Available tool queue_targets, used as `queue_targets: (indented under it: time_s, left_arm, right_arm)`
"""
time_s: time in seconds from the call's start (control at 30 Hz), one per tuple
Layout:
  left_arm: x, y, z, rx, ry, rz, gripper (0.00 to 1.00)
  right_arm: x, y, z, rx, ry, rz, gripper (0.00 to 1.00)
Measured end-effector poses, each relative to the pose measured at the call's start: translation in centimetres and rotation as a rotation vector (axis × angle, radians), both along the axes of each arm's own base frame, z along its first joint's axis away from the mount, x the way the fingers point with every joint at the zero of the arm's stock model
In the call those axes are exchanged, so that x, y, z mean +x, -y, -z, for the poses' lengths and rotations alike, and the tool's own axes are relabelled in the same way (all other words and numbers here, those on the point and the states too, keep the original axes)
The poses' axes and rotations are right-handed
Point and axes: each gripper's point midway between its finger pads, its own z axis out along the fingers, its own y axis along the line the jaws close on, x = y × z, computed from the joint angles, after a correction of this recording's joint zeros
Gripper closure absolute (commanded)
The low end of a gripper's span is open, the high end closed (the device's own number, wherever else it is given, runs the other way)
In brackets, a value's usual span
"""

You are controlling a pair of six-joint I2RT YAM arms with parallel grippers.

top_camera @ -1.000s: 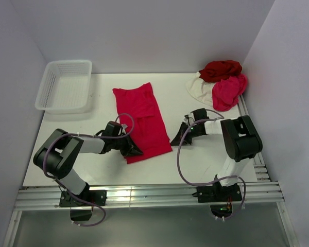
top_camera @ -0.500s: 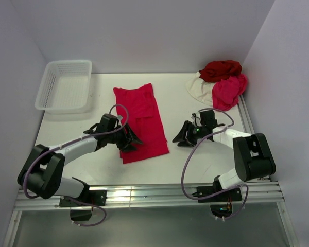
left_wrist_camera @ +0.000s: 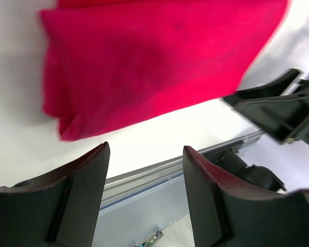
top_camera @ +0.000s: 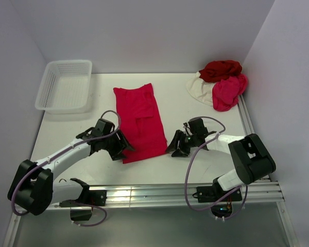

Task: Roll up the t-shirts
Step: Roll the tshirt

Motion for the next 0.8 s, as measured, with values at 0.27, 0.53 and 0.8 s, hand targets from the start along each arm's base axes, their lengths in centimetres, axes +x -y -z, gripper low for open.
queue_targets:
  time_s: [0.27, 0.53, 0.8]
  left_arm:
    - [-1.5, -1.4, 1.1, 0.05, -0.05, -0.037, 0.36]
    - [-2.4, -2.6, 1.4, 0.092, -0.071, -0.071, 0.35]
    - [-4.0, -4.0, 3.5, 0.149, -0.135, -0.099, 0.35]
  right_arm:
    - [1.7, -0.1, 0.3, -0.025, 0.015, 0.064, 0.48]
    - [3.0, -1.7, 0.5, -0.025, 0.023, 0.027, 0.62]
    - [3.0, -1.3, 1.4, -0.077, 0.025, 0.033, 1.0]
